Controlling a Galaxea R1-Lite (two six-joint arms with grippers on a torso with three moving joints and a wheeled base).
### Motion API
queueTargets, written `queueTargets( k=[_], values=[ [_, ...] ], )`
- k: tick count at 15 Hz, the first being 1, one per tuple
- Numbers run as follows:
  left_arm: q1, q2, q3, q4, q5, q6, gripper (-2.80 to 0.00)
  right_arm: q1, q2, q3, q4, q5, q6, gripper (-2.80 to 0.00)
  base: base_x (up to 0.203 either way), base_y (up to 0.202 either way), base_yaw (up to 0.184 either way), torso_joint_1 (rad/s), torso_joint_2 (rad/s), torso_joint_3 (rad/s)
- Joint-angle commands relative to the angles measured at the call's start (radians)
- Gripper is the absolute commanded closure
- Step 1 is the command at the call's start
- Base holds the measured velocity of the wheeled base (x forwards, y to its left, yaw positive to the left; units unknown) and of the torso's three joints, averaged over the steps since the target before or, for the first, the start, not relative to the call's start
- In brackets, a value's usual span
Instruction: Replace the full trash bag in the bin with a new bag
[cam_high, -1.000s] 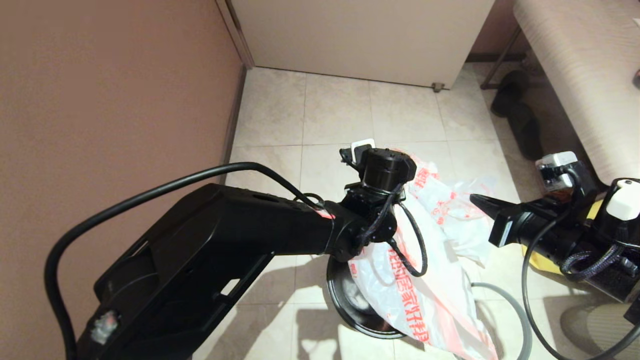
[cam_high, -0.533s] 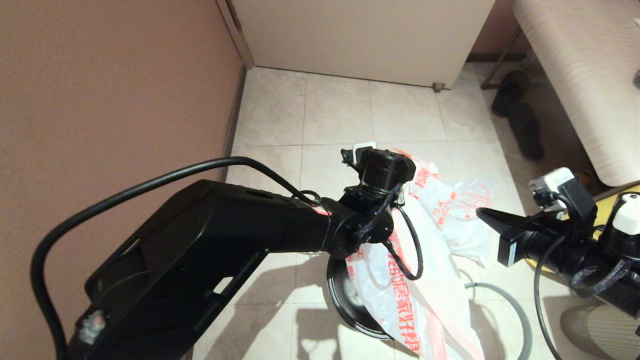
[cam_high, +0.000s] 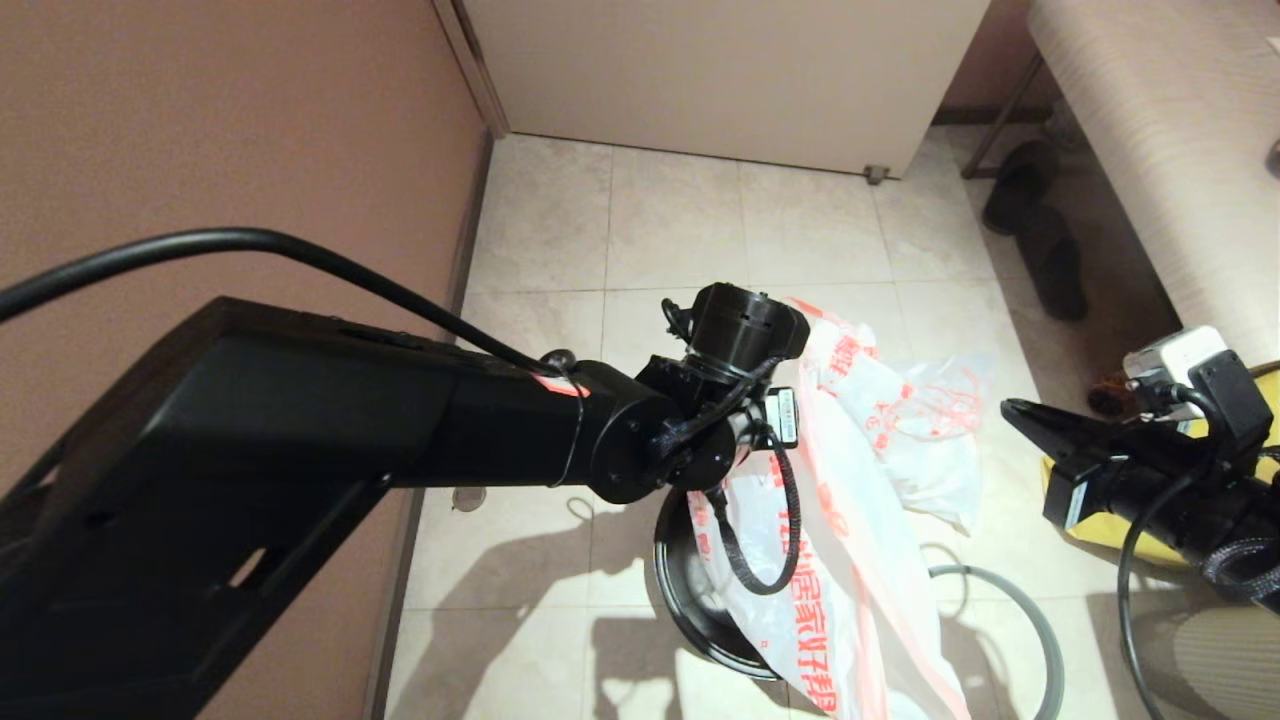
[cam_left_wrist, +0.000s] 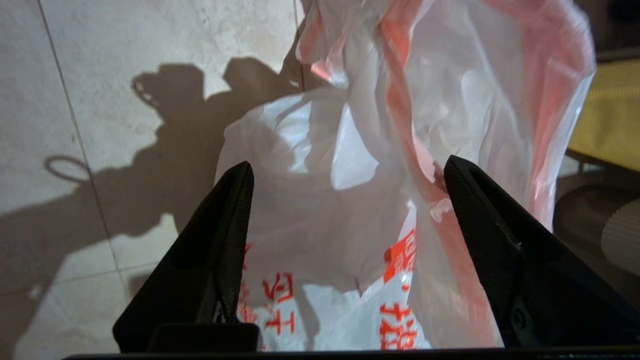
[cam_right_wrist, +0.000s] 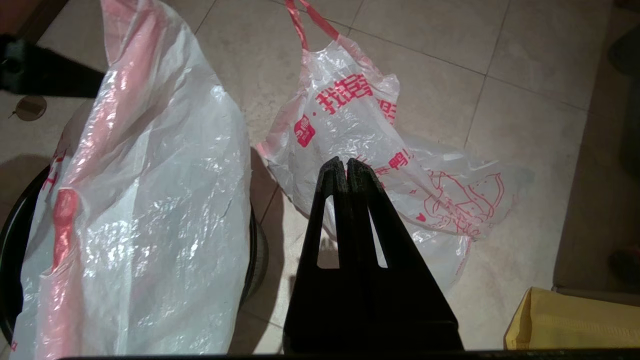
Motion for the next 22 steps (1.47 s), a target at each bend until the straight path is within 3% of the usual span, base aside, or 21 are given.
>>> queueTargets(
  k=[1,3,5,8,9,12,14,17,18,22],
  values=[
    [0.004,-0.069,0.069,0.013,-0.033,-0.010,-2.80,-0.024,0.021,0.016,-0.055,0.001,-0.003,0.00,0.000,0.000,0.000,0.000,0.00,0.000],
    [0.026,-0.136,0.154,0.065,-0.177,-0.020,-2.80,-0.014,0.055,0.059,-0.136,0.003,-0.013,0.00,0.000,0.000,0.000,0.000,0.00,0.000],
    [0.038,-0.198,0.221,0.114,-0.276,-0.019,-2.80,0.067,0.053,0.117,-0.144,0.001,-0.023,0.00,0.000,0.000,0.000,0.000,0.00,0.000],
    [0.056,-0.307,0.349,0.132,-0.437,-0.009,-2.80,0.154,-0.016,0.330,-0.147,-0.001,-0.022,0.00,0.000,0.000,0.000,0.000,0.00,0.000],
    [0.053,-0.314,0.356,0.137,-0.447,-0.004,-2.80,0.194,-0.037,0.376,-0.159,-0.001,-0.003,0.00,0.000,0.000,0.000,0.000,0.00,0.000],
    [0.001,-0.283,0.409,0.152,-0.439,-0.007,-2.80,0.203,-0.181,0.383,-0.168,-0.002,0.048,0.00,0.000,0.000,0.000,0.000,0.00,0.000],
    [-0.002,-0.251,0.430,0.139,-0.417,-0.016,-2.80,0.199,-0.233,0.383,-0.087,-0.003,0.060,0.00,0.000,0.000,0.000,0.000,0.00,0.000],
    [-0.042,-0.213,0.432,0.022,-0.344,-0.060,-2.80,0.184,-0.139,0.383,0.050,0.053,0.101,0.00,0.000,0.000,0.000,0.000,0.00,0.000],
    [-0.054,-0.200,0.432,0.016,-0.305,-0.062,-2.80,0.186,-0.142,0.383,0.071,0.065,0.094,0.00,0.000,0.000,0.000,0.000,0.00,0.000],
    [-0.055,-0.185,0.435,0.013,-0.283,-0.079,-2.80,0.249,-0.206,0.383,0.251,0.095,0.009,0.00,0.000,0.000,0.000,0.000,0.00,0.000]
  ],
)
